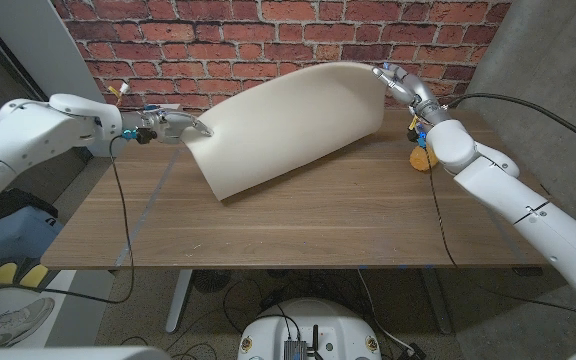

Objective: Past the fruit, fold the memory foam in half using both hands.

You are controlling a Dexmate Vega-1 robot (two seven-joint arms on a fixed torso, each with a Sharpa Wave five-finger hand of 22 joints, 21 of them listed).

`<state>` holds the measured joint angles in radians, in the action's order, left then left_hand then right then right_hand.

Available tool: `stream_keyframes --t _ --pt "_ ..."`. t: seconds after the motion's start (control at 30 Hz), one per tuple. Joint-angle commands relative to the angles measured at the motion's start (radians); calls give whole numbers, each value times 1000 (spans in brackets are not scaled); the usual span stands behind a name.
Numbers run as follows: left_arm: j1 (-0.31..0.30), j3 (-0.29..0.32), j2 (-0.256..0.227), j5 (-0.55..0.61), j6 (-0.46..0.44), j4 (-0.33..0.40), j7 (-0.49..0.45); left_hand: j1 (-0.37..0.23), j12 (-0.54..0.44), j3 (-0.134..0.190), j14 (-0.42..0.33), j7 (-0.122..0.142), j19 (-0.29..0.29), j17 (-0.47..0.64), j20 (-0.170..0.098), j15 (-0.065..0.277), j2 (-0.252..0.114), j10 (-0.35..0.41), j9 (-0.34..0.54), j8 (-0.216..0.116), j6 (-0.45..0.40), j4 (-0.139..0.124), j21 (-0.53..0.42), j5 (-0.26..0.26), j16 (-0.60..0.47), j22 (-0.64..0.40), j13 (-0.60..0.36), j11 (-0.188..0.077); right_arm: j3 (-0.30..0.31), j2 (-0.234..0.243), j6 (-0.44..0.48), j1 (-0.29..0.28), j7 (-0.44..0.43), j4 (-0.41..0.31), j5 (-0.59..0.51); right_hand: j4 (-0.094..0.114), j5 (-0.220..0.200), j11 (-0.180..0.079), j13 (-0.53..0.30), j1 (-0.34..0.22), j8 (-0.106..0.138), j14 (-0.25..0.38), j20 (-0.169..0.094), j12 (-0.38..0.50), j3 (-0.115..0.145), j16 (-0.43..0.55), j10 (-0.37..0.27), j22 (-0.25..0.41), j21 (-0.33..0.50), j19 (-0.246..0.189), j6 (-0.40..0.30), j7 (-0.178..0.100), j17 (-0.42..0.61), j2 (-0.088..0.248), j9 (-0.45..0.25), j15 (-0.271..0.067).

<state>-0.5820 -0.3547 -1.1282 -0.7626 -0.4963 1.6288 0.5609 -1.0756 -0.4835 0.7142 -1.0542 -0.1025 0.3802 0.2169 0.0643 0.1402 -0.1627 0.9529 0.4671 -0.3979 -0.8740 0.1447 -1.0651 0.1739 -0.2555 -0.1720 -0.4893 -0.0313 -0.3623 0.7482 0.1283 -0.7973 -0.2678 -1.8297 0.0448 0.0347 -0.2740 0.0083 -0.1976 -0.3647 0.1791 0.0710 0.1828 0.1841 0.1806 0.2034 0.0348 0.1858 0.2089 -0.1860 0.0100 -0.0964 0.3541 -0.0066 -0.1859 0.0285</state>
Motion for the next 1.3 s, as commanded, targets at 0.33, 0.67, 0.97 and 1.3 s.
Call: stream_keyframes --t 0.33,0.67,0.97,1.3 --pt "99 -56 15 74 -64 -33 -12 -23 -225 7 2 -49 4 5 1 5 -31 77 18 3 -49 -5 -7 5 -7 -3 -209 -32 -66 -39 80 -32 -270 -31 -332 -200 37 3 0 -362 98 -57 -28 114 127 32 3 -2 29 -45 29 -7 -123 70 -3 -46" --pt "207 -124 32 182 -147 -23 -15 -21 -230 7 11 -42 3 11 1 4 -33 74 30 7 -43 -10 -9 4 -7 -3 -218 -33 -195 10 134 36 -132 -39 -499 -202 58 -56 5 -465 195 354 -139 182 216 136 -484 0 82 -297 -578 2 -149 87 4 -161" --pt "223 -118 49 193 -173 -12 -53 -22 -235 9 8 -46 9 14 -2 0 -33 71 39 10 -43 -11 -12 3 -10 -4 -226 -31 -254 26 130 80 7 -49 -560 -201 59 -63 5 -475 196 373 -151 174 233 121 -531 0 84 -316 -660 -9 -156 73 5 -178" --pt "154 -44 63 130 -227 45 -206 -23 -236 13 5 -46 15 15 -10 -2 -33 70 44 13 -46 -11 -16 4 -12 -4 -226 -30 -329 37 158 154 238 -78 -636 -196 58 -88 5 -461 184 368 -136 161 229 107 -547 0 81 -320 -688 -26 -157 54 5 -190"
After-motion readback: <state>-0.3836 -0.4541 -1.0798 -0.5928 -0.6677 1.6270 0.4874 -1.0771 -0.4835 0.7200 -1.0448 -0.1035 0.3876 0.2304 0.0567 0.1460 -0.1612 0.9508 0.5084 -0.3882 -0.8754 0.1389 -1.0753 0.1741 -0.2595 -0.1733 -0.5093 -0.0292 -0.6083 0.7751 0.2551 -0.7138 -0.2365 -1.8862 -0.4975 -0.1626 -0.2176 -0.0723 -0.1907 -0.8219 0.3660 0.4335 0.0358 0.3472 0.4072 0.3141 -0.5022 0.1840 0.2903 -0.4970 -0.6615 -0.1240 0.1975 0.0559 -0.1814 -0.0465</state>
